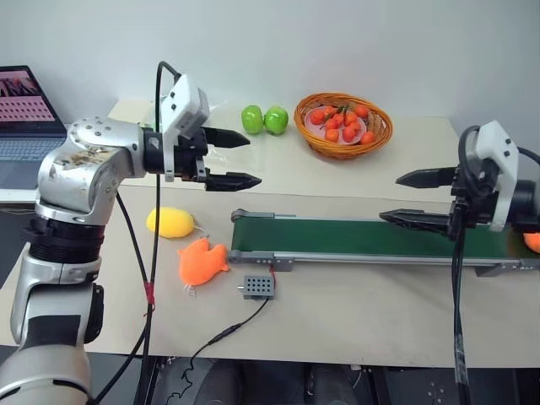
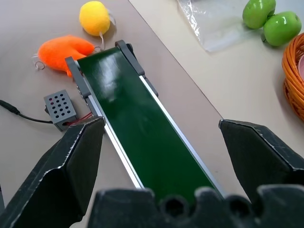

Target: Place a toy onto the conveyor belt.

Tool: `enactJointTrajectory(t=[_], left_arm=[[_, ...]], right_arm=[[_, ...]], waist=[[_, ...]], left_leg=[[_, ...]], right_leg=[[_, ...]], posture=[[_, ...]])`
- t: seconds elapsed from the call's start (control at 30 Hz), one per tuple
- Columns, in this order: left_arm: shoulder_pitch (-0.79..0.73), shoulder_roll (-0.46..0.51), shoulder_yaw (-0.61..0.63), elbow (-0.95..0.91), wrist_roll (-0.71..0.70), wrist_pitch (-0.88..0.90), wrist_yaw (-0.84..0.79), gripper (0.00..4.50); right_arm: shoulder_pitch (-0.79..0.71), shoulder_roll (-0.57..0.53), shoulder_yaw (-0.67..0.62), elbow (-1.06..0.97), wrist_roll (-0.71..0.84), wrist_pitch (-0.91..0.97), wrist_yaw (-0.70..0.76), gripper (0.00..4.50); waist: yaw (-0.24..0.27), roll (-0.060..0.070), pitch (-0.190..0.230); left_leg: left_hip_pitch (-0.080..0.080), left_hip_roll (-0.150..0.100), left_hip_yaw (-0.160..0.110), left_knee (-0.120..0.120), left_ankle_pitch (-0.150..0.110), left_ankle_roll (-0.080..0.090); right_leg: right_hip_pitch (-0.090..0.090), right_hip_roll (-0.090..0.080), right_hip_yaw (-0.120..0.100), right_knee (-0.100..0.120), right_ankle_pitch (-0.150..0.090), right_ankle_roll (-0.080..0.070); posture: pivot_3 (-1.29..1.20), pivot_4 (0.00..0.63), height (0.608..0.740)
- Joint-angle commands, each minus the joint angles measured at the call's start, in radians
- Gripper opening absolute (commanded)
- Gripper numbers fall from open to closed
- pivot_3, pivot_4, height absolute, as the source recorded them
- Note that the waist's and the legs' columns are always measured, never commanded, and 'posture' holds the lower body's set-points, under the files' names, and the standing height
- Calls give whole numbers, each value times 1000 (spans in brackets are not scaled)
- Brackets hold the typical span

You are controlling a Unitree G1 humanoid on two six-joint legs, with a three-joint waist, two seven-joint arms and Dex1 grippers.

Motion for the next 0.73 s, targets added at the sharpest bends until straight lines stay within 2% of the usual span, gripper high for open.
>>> enactJointTrajectory(t=[0.03, 0.2, 0.43, 0.73], left_arm=[[-24, 5, 15, -11, 29, -38, 20, 4470], [-10, 2, 38, -31, 15, -20, 37, 4470], [38, 20, 132, -99, -68, 45, 66, 4470], [95, 19, 126, -115, -49, 30, 95, 4470]], right_arm=[[0, 0, -49, -6, -2, -42, 1, 4500], [-23, 27, -40, 8, -8, -69, -20, 4500], [-100, 56, -8, 27, -2, -64, -38, 4500], [-118, 88, 33, 56, -11, -71, -29, 4500]], waist=[[0, 0, 0], [0, 0, 0], [-4, 0, 0], [-2, 0, 0]], left_leg=[[0, 0, 0, 0, 0, 0], [0, 0, 0, 0, 0, 0], [0, 0, 0, 0, 0, 0], [0, 0, 0, 0, 0, 0]], right_leg=[[0, 0, 0, 0, 0, 0], [0, 0, 0, 0, 0, 0], [0, 0, 0, 0, 0, 0], [0, 0, 0, 0, 0, 0]], posture=[[0, 150, 738], [0, 150, 738], [0, 150, 738], [0, 150, 738]])
